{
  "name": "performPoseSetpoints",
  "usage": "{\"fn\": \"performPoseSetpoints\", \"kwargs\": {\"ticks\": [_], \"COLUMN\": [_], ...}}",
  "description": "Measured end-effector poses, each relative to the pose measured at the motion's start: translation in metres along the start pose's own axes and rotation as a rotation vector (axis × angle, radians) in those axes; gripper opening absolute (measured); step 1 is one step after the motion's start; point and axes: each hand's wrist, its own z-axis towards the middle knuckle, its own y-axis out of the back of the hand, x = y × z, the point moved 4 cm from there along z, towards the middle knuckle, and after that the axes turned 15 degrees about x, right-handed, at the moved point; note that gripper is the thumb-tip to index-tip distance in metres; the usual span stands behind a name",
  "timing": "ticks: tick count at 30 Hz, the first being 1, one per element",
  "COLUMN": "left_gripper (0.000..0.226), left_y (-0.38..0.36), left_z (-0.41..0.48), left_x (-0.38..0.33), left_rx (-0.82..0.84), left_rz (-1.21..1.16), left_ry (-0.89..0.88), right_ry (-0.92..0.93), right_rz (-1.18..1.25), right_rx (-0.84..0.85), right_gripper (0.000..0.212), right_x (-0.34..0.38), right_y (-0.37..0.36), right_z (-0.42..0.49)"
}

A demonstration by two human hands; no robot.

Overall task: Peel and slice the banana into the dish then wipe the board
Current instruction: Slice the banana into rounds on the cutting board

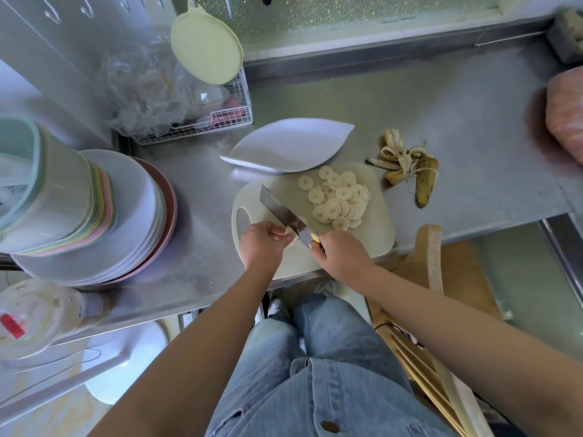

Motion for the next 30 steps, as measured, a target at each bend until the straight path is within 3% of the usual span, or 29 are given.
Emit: {"fn": "performPoseSetpoints", "kwargs": {"ticks": [10,21,30], "left_gripper": [0.015,0.017,0.015], "left_y": [-0.004,-0.004,-0.004], "left_z": [-0.006,-0.004,-0.003], "left_x": [0.005,0.006,0.005], "left_rx": [-0.015,-0.014,-0.003], "left_rz": [-0.074,-0.056,-0.054], "left_ry": [-0.010,-0.001,0.010], "right_ry": [0.052,0.064,0.022], "right_rz": [0.002,-0.030,0.013], "right_rx": [-0.116,-0.067,-0.020], "right_gripper": [0.036,0.028,0.043], "right_x": [0.012,0.010,-0.005], "right_y": [0.024,0.016,0.000], "right_z": [-0.010,-0.009,-0.006]}}
